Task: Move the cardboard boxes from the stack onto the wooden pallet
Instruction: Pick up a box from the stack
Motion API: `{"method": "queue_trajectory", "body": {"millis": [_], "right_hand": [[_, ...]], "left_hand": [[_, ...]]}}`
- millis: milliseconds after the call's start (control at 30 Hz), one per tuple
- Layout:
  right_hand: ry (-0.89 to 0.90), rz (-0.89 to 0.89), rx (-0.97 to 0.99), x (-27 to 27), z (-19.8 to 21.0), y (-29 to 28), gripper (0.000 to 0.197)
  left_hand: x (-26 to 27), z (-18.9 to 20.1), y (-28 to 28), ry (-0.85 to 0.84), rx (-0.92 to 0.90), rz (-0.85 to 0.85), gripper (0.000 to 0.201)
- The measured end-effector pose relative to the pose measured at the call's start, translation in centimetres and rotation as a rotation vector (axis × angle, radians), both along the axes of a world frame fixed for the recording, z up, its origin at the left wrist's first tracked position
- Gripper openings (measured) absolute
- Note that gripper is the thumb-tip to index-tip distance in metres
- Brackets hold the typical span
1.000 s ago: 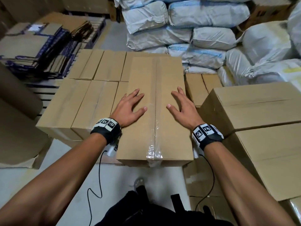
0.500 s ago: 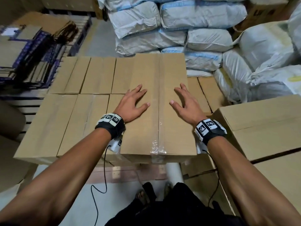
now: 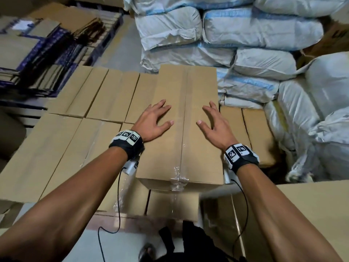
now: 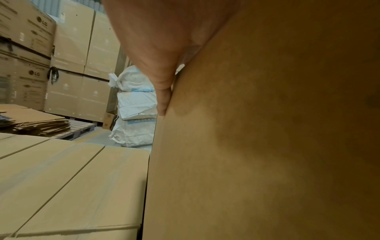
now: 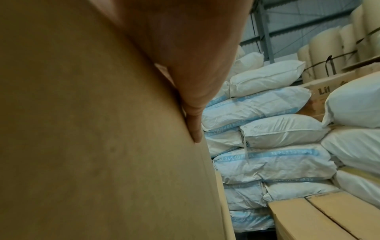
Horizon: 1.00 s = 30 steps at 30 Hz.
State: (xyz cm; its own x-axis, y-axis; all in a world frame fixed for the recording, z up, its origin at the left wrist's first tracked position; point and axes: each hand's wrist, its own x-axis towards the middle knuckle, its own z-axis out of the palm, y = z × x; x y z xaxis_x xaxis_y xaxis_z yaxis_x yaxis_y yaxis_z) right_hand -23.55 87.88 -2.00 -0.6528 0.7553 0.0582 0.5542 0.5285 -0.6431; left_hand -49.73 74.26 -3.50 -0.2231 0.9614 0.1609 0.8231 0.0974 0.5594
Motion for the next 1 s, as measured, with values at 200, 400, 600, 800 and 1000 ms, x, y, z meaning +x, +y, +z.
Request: {"method": "queue_trajectory", "body": {"millis": [200, 400, 600, 800, 1000], "right_hand": [[0.028, 0.011, -0.072, -4.4, -4.1, 11.3, 0.064], [0.024, 0.0, -0.065, -8.4, -8.2, 21.3, 0.066], [0.051, 0.023, -0.053, -11.3, -12.1, 27.9, 0.065], [0.01, 0.077, -0.051, -12.2, -16.1, 29.2, 0.062], [-0.078, -0.013, -0.049, -12.4, -14.4, 26.8, 0.06]], "left_hand": [[-4.0, -2.3, 10.9, 0.032, -0.071, 0.005, 0.069], [-8.1, -4.8, 21.3, 0.081, -0.117, -0.013, 0.068], [-11.8, -9.0, 28.8, 0.108, -0.169, -0.005, 0.07], [-12.7, -14.0, 29.4, 0.095, -0.217, -0.034, 0.067], [-12.0, -12.9, 28.9, 0.154, -0.29, -0.025, 0.066]]}}
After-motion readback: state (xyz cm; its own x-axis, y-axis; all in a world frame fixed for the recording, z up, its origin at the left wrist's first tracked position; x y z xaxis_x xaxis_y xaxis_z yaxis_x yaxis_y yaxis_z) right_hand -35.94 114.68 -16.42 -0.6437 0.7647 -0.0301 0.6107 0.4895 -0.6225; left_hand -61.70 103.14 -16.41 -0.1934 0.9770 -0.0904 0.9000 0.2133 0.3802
